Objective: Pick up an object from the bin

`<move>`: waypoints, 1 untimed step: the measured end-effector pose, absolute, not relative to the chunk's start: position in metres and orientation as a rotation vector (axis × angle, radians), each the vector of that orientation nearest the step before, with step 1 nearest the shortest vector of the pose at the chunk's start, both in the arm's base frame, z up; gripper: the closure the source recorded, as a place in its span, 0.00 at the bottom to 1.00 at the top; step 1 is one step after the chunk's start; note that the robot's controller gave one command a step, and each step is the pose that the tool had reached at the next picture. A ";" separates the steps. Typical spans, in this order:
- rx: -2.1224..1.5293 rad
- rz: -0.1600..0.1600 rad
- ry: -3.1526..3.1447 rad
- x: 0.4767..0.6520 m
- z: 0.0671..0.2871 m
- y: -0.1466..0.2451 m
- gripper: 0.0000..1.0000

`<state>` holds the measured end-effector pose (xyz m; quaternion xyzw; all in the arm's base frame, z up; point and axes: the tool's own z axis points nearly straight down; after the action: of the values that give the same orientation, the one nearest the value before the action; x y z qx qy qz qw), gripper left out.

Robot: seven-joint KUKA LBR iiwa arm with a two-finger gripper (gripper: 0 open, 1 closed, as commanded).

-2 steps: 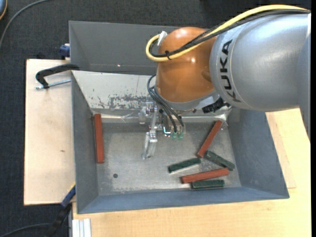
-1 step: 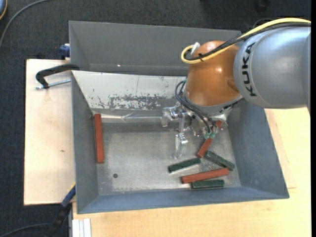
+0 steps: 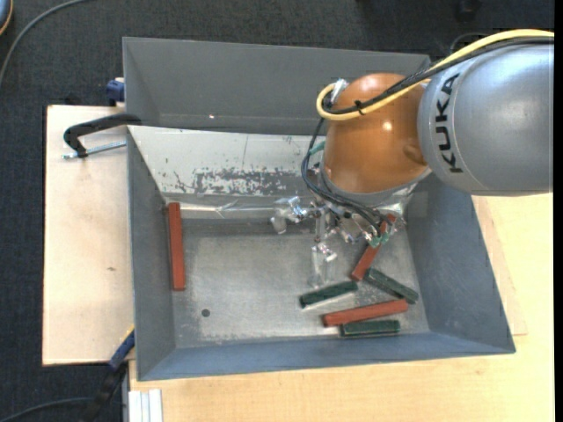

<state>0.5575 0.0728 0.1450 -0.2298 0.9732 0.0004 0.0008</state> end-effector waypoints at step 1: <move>-0.985 0.001 2.989 0.512 0.085 0.028 0.00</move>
Offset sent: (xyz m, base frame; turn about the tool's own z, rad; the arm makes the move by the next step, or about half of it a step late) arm -0.0439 -0.0447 -0.0593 -0.1754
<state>0.5125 0.0276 0.0845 -0.3128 0.9498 0.0004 -0.0028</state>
